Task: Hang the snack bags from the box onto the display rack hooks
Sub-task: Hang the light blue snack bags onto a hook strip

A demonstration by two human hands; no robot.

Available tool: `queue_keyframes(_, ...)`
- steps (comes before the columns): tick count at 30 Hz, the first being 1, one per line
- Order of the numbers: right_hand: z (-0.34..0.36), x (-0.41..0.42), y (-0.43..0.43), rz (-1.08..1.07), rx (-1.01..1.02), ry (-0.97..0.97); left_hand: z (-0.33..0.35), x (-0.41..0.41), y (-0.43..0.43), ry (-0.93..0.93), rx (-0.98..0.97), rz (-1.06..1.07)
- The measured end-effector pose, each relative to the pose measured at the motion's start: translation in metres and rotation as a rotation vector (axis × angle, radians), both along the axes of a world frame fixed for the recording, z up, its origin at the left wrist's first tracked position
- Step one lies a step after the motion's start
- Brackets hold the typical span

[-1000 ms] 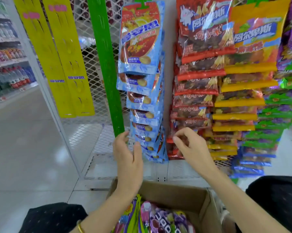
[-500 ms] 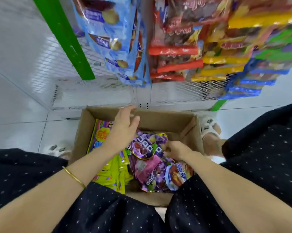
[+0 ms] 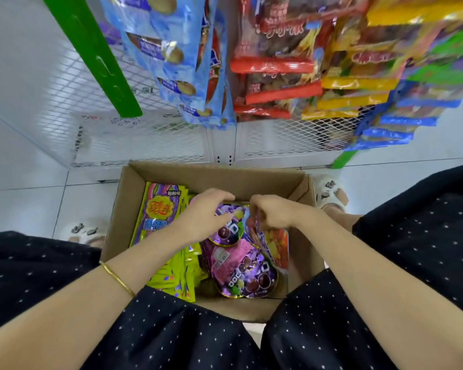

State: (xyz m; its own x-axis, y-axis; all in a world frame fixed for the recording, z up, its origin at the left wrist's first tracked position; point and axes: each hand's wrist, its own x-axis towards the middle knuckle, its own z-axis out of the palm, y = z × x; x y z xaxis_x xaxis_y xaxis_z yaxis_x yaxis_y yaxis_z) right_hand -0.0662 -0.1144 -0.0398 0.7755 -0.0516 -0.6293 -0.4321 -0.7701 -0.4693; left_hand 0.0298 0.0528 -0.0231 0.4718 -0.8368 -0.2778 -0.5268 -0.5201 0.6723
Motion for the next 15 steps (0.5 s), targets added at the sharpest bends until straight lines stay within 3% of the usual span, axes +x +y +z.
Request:
queue_keyframes(3, 0.051, 0.014, 0.000, -0.021, 0.141, -0.134, 0.008, -0.001, 0.000, -0.096, 0.043, -0.123)
queue_keyframes(6, 0.097, 0.018, 0.004, -0.112, 0.284, -0.295, 0.031, 0.006, 0.001, -0.162, -0.057, -0.078)
queue_keyframes(10, 0.152, 0.016, 0.002, -0.284, 0.283, -0.619, 0.079, 0.014, 0.007, -0.026, -0.279, 0.164)
queue_keyframes(15, 0.200, 0.004, 0.004, -0.405, 0.280, -0.770, 0.147, 0.013, 0.021, 0.091, -0.481, 0.311)
